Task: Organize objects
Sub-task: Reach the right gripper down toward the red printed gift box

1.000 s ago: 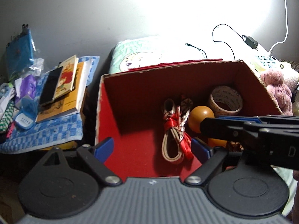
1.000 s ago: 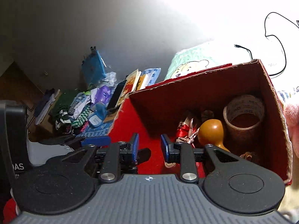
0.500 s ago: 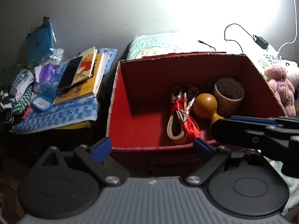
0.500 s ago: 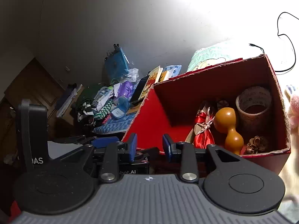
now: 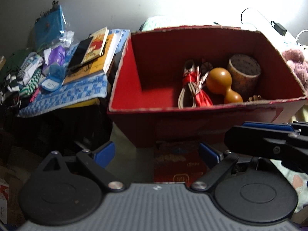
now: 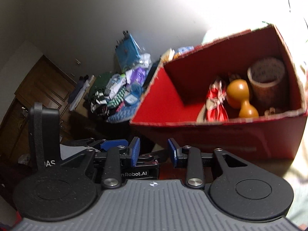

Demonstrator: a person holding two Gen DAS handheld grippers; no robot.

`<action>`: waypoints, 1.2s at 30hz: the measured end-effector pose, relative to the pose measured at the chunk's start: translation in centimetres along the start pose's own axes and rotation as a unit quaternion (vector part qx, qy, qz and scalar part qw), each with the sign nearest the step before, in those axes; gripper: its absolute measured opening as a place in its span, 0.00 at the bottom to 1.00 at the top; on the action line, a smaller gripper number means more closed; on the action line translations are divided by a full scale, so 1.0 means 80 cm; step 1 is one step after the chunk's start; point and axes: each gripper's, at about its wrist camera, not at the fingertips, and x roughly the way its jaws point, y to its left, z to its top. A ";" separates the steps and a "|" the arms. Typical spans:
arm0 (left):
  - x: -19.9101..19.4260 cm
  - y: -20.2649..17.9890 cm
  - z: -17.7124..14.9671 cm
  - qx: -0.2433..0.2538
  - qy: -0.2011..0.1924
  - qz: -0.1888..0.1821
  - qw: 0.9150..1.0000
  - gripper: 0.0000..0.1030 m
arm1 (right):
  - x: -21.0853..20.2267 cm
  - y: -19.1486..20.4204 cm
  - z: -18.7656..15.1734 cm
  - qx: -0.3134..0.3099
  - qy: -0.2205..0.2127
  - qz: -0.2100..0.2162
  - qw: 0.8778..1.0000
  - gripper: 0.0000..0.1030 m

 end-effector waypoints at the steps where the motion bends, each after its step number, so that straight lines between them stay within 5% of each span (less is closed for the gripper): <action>1: 0.003 -0.001 -0.003 0.000 0.006 0.001 1.000 0.91 | 0.002 -0.003 -0.002 0.008 0.006 0.000 1.000 0.34; 11: 0.034 0.000 -0.030 -0.014 0.064 -0.006 0.998 0.92 | 0.020 -0.033 -0.024 0.075 0.060 -0.006 0.995 0.43; 22: 0.050 0.024 -0.059 -0.062 0.103 -0.092 0.989 0.93 | 0.036 -0.059 -0.039 0.130 0.105 0.002 0.986 0.48; 31: 0.065 0.017 -0.065 -0.066 0.114 -0.120 0.984 0.99 | 0.063 -0.062 -0.046 0.139 0.141 0.005 0.980 0.50; 36: 0.073 0.001 -0.068 -0.044 0.125 -0.116 0.984 0.88 | 0.071 -0.063 -0.051 0.135 0.147 -0.005 0.980 0.50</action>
